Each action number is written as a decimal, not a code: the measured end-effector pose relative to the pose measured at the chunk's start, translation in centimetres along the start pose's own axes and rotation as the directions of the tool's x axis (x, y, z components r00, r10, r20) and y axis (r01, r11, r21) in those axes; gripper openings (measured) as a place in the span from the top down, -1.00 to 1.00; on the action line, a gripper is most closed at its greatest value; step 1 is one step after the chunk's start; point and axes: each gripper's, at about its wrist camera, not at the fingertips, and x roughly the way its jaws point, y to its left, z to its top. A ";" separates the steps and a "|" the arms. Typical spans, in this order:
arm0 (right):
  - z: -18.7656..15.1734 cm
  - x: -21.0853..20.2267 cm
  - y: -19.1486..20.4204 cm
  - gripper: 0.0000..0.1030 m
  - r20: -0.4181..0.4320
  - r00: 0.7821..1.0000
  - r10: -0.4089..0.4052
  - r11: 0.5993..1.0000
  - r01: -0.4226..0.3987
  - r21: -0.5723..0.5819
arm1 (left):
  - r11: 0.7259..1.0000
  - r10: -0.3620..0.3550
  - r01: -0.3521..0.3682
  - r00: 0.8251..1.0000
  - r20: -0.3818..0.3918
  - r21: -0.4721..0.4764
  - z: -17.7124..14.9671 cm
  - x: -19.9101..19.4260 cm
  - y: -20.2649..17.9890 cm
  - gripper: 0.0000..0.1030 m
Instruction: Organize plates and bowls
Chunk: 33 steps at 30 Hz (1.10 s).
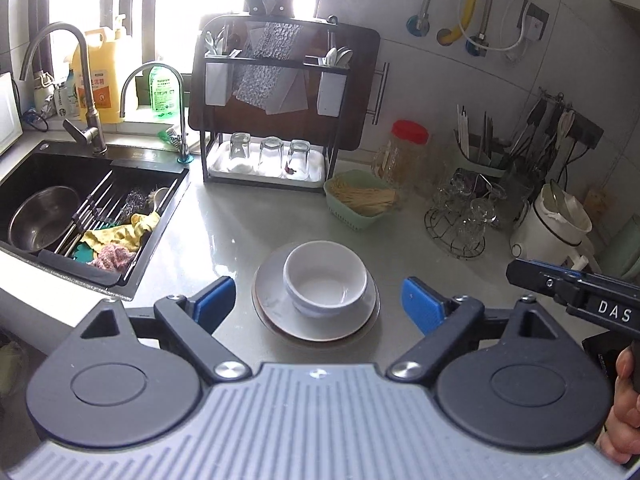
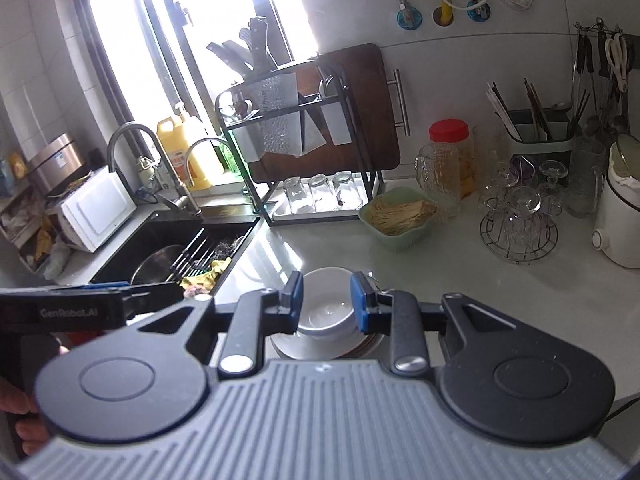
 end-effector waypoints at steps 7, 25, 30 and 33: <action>-2.1 -0.7 1.2 0.42 -0.007 1.000 -0.027 1.000 0.027 -0.003 | 1.000 -0.006 0.006 1.000 -0.004 0.009 -1.9 -1.3 0.6 -0.80; -6.8 -1.3 3.4 0.35 -0.045 0.996 -0.077 0.997 0.077 -0.010 | 1.000 0.005 -0.005 1.000 0.000 0.014 -5.1 -3.1 2.7 -0.80; -6.7 -1.8 3.0 -0.83 0.012 0.995 -0.100 0.995 0.100 -0.019 | 1.000 0.029 -0.029 1.000 0.002 0.001 -5.9 -3.2 3.1 -0.85; -6.7 -1.8 2.8 -0.83 0.016 0.992 -0.121 0.992 0.122 -0.033 | 1.000 0.029 -0.029 1.000 0.009 -0.001 -6.0 -3.5 3.3 -0.86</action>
